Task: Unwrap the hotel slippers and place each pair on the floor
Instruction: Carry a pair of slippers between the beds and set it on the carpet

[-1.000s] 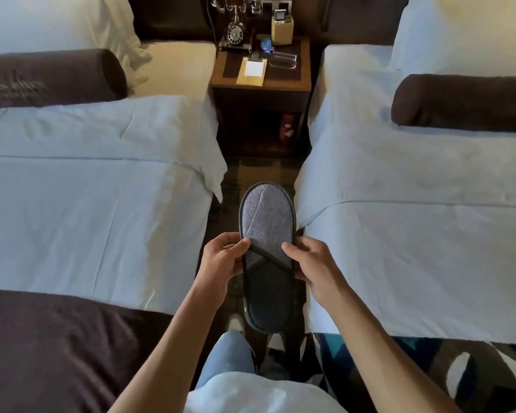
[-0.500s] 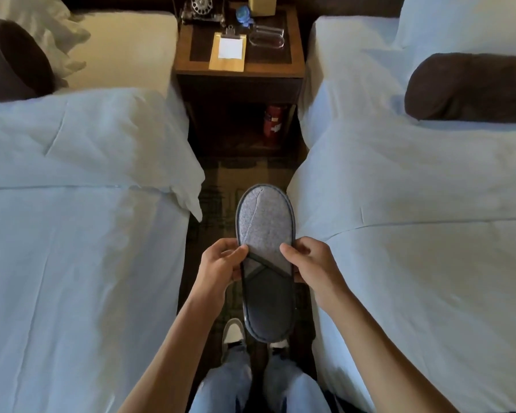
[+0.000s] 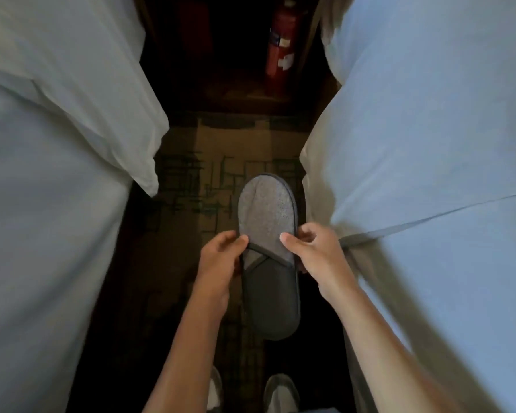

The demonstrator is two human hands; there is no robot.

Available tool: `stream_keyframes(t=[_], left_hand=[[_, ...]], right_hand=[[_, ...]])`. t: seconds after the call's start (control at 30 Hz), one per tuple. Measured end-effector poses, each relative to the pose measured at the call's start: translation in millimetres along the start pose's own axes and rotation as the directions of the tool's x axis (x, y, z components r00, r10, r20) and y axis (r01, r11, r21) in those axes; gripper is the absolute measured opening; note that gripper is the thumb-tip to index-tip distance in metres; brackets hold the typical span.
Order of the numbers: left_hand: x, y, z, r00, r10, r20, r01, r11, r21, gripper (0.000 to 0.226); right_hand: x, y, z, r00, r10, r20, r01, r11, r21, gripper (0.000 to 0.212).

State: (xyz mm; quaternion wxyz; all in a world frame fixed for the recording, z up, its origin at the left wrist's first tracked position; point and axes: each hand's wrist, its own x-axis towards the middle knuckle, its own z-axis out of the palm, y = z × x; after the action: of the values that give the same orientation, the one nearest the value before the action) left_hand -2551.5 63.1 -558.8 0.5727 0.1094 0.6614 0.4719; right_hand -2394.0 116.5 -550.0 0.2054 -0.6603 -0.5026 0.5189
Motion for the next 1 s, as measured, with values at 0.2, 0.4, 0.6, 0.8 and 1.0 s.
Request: stream_keyframes(t=[0.2, 0.4, 0.6, 0.8, 1.0], left_hand=[[113, -106, 2, 1.0, -0.015, -0.017, 0.012, 0.99, -0.142, 0.009], [193, -189, -3, 0.999, -0.026, 0.033, 0.033, 0.98, -0.198, 0.043], [208, -215, -6, 0.991, -0.074, 0.113, 0.109, 0.933, -0.344, 0.05], [206, -224, -7, 0.91, -0.217, 0.354, 0.37, 0.809, -0.456, 0.052], [213, -238, -11, 0.861, -0.156, 0.483, 0.375, 0.836, -0.4, 0.045]], right_hand=[[87, 110, 49, 0.999, -0.045, -0.023, 0.043, 0.996, -0.074, 0.028], [135, 184, 95, 0.989, -0.083, -0.121, 0.051, 0.968, -0.246, 0.05], [140, 205, 111, 0.984, -0.057, -0.167, 0.005, 0.954, -0.299, 0.059], [137, 208, 108, 0.993, 0.029, -0.112, -0.057, 0.965, -0.255, 0.045], [150, 220, 115, 0.989, 0.137, 0.048, -0.139, 0.99, 0.03, 0.041]])
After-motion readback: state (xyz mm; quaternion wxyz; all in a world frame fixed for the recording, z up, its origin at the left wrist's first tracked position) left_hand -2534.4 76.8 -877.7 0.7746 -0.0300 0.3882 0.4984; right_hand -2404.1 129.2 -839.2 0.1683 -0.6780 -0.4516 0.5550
